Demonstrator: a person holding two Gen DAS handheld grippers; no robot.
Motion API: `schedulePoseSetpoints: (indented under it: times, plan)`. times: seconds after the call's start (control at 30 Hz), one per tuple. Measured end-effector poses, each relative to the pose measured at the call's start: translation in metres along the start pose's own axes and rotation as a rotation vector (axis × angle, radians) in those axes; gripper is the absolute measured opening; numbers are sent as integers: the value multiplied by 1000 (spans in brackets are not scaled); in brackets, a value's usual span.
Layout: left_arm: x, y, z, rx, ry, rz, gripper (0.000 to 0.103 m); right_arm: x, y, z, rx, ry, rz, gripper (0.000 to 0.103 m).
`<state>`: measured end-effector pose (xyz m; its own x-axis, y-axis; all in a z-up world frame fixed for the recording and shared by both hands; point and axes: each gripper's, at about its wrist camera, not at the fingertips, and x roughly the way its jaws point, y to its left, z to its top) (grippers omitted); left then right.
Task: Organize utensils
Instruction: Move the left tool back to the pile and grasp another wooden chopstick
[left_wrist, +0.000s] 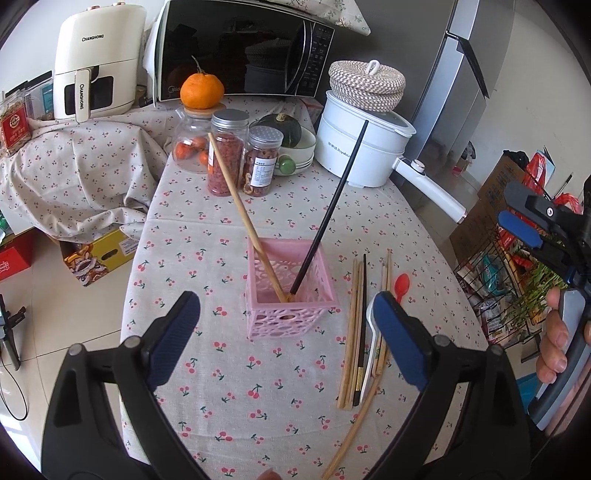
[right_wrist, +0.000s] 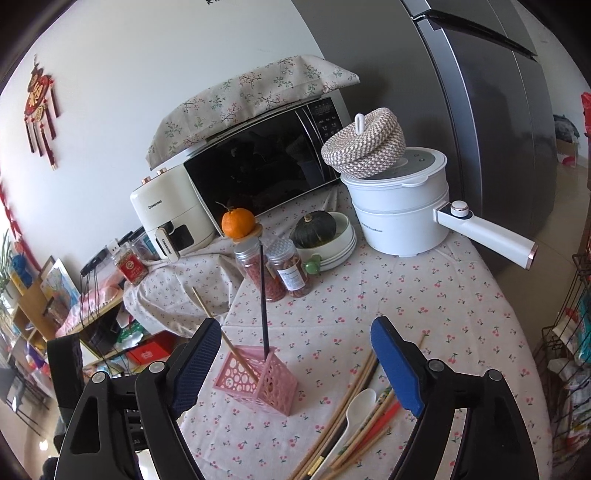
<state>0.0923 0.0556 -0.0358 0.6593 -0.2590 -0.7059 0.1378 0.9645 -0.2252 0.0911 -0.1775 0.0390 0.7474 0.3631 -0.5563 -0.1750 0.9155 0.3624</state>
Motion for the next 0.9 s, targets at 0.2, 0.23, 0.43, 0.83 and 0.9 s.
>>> schedulePoseSetpoints:
  times: [0.2, 0.23, 0.43, 0.83, 0.9]
  plan:
    - [7, -22, -6, 43, 34, -10, 96, -5, -28, -8, 16, 68, -78, 86]
    - [9, -27, -8, 56, 44, -12, 96, -5, -34, -9, 21, 83, -89, 86]
    - [21, -62, -15, 160, 98, -1, 98, 0, -71, -18, 60, 197, -167, 86]
    - [80, -130, -6, 206, 253, 26, 102, 20, -146, -27, 188, 345, -307, 86]
    - [98, -140, -3, 216, 291, 34, 102, 21, -155, -29, 208, 359, -323, 86]
